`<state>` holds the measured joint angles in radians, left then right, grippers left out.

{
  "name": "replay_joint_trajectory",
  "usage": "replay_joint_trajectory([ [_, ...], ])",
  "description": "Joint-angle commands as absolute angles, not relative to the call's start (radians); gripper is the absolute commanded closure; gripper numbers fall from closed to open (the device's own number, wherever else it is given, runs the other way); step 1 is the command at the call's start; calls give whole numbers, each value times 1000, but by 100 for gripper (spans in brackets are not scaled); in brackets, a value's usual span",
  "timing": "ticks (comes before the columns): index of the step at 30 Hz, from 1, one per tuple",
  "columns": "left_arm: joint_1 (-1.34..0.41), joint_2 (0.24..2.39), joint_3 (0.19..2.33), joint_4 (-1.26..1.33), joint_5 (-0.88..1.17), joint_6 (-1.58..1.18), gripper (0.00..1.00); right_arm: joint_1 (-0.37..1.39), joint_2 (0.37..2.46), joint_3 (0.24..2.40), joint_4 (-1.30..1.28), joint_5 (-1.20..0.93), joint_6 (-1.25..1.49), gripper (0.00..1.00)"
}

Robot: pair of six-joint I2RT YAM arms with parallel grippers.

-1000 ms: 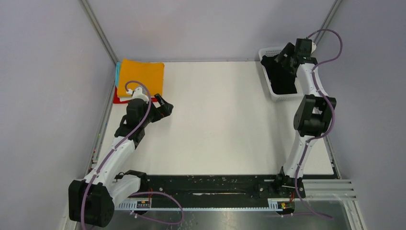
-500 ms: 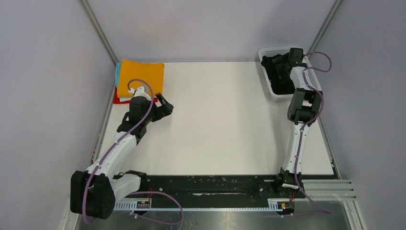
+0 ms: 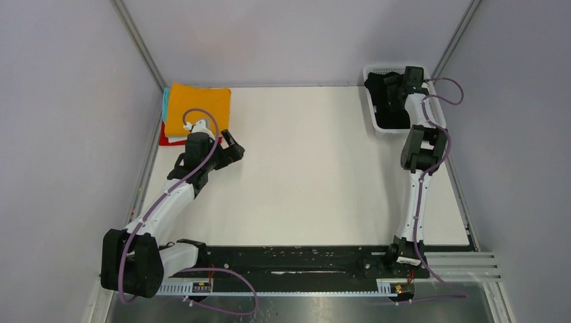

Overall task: Fold and stack the t-shirts
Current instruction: Grab crumpled tshirt from bin with the right arm

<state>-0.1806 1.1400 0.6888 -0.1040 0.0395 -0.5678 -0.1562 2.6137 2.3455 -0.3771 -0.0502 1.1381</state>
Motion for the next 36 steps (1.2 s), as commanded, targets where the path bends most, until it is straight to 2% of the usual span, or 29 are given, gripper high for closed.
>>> replay_joint_trajectory([
  [1,-183,1142,739,-77,7,-545,1,-135,2692,2391,-315,-52,1189,12],
  [10,-183,1160,756,-104,-26,-536,1,-135,2724,2429,-208,-49,1175,75],
  [11,-182,1159,755,-106,-26,-535,1,-136,2725,2437,-199,-52,1168,84],
  [12,-181,1158,755,-106,-27,-535,1,-136,2725,2445,-190,-55,1157,99],
  [17,-182,1142,749,-108,-26,-535,1,-138,2637,2382,-67,-113,1052,100],
  [25,-183,1065,715,-92,7,-547,1,-140,2291,2051,258,-255,870,100],
  [28,-182,1027,702,-90,29,-551,1,-140,2169,1928,369,-287,845,100],
  [36,-183,917,672,-91,70,-561,1,-140,1922,1760,537,-438,889,100],
])
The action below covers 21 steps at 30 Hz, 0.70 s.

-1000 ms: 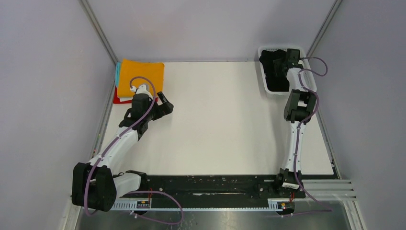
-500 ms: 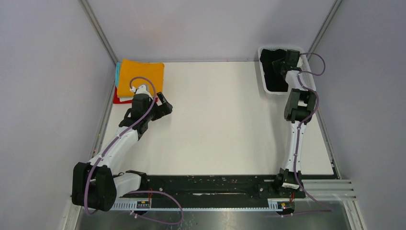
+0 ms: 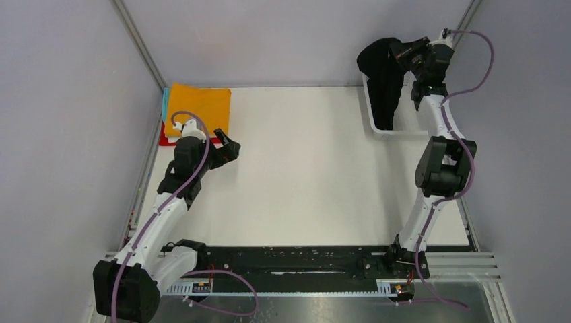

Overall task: Fold and stack the t-shirts
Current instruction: Grab crumpled tshirt from bin with the right arm, then move the tshirt to the center of the board

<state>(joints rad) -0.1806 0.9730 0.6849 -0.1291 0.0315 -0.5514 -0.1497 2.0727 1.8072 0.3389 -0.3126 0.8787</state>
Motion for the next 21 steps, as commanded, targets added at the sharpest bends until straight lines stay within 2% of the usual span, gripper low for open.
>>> replay_joint_trajectory([
  [1,-182,905,668,-92,74,-566,1,-138,1889,1746,548,-460,904,100],
  [5,-182,862,664,-94,101,-583,1,-116,1744,1696,543,-554,914,100],
  [12,-182,792,668,-150,104,-629,1,40,1550,1779,400,-694,824,100],
  [21,-183,672,657,-240,37,-682,1,298,1574,2039,216,-789,780,100],
])
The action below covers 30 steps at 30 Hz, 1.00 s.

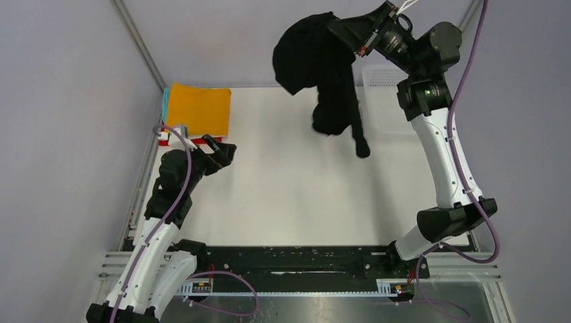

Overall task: Fold and stack the t-shirts
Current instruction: Move the tshirt to the center of the board

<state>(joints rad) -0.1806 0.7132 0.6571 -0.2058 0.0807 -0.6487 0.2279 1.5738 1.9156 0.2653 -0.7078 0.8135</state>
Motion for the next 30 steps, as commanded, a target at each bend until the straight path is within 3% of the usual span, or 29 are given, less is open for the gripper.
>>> replay_joint_trajectory([
  [1,-182,664,662,-256,28,-688,1,323,1592,2067,201,-805,777,100],
  [5,-183,645,682,-325,8,-698,1,360,1631,2078,211,-871,795,100],
  [8,-183,633,688,-356,5,-709,1,345,1571,1906,268,-885,764,100],
  [14,-182,685,703,-442,-90,-734,1,182,1402,1170,428,-823,833,94],
  [15,-182,700,702,-446,-90,-738,1,139,1407,1089,393,-804,847,88],
  [16,-182,719,701,-447,-83,-743,1,106,1420,1025,345,-789,837,73],
  [17,-182,739,698,-445,-79,-745,1,81,1431,969,296,-760,805,46],
  [19,-183,784,695,-447,-67,-752,1,62,1438,909,116,-615,691,5],
  [24,-183,865,683,-492,-71,-778,1,64,1353,884,-119,-312,529,1],
  [30,-184,966,605,-451,-63,-796,1,171,1291,901,-244,-159,307,0],
])
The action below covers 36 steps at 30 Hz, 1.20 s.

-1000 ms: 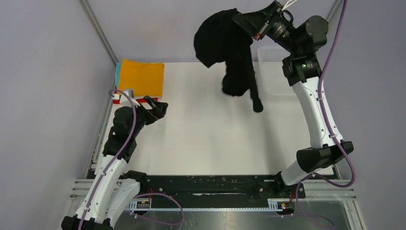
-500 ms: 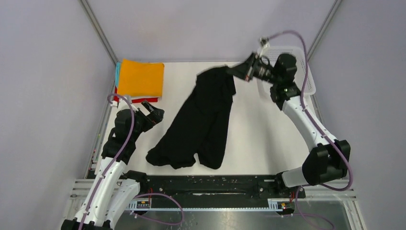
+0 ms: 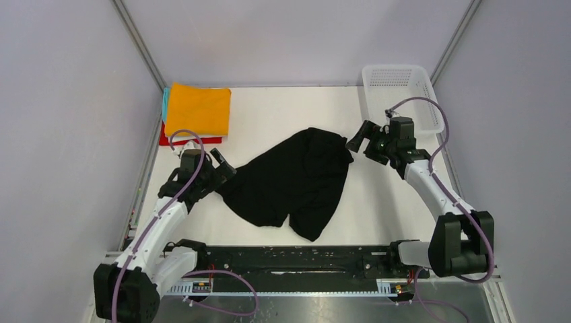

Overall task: Fold and stack the t-shirts
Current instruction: Move the tshirt to the center of the board, then flatten out the tshirt

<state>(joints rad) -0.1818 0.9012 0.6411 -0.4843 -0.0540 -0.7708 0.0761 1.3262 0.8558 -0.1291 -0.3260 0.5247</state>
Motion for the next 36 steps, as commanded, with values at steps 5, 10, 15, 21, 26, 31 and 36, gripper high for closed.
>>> replay_joint_trajectory([
  [5,-191,1117,629,-429,-31,-793,1,370,1404,1000,-332,-49,179,0],
  [10,-200,1204,630,-395,-45,-793,1,459,1567,1137,-337,-6,166,0],
  [15,-225,1327,644,-333,-5,-788,5,476,1734,1311,-409,96,253,1],
  [21,-304,1456,680,-288,17,-802,20,496,1865,1420,-412,90,326,1],
  [26,-342,1561,747,-288,9,-790,74,504,1991,1519,-436,77,350,3],
  [31,-367,1585,775,-279,-42,-770,100,503,2080,1579,-459,133,380,28],
  [36,-368,1476,764,-300,-152,-766,100,503,2062,1560,-429,215,390,74],
])
